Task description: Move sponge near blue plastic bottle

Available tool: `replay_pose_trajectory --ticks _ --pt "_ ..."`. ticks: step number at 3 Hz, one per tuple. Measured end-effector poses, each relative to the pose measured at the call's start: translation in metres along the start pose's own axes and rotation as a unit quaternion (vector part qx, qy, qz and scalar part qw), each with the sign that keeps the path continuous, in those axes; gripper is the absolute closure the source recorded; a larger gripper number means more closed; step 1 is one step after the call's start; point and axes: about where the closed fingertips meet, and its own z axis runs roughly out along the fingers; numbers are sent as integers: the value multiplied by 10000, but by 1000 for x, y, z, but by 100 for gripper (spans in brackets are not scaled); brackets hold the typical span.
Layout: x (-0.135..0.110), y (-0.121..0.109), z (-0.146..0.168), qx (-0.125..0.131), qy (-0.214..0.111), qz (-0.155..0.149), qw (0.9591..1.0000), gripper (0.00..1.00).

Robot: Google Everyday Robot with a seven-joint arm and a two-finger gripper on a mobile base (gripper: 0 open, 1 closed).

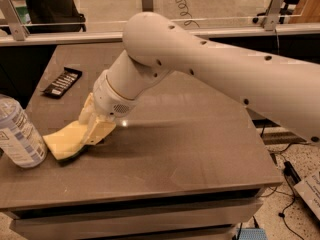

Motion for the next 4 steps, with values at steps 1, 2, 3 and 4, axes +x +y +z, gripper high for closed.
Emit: replay_pose_trajectory --ticks 1,2,3,4 --pt "1 1 1 -17 44 3 10000 61" --pt "2 1 2 -29 62 -15 10000 37" --pt "1 0 2 -34 62 -31 10000 13" --pt "0 0 -1 -32 46 -27 10000 0"
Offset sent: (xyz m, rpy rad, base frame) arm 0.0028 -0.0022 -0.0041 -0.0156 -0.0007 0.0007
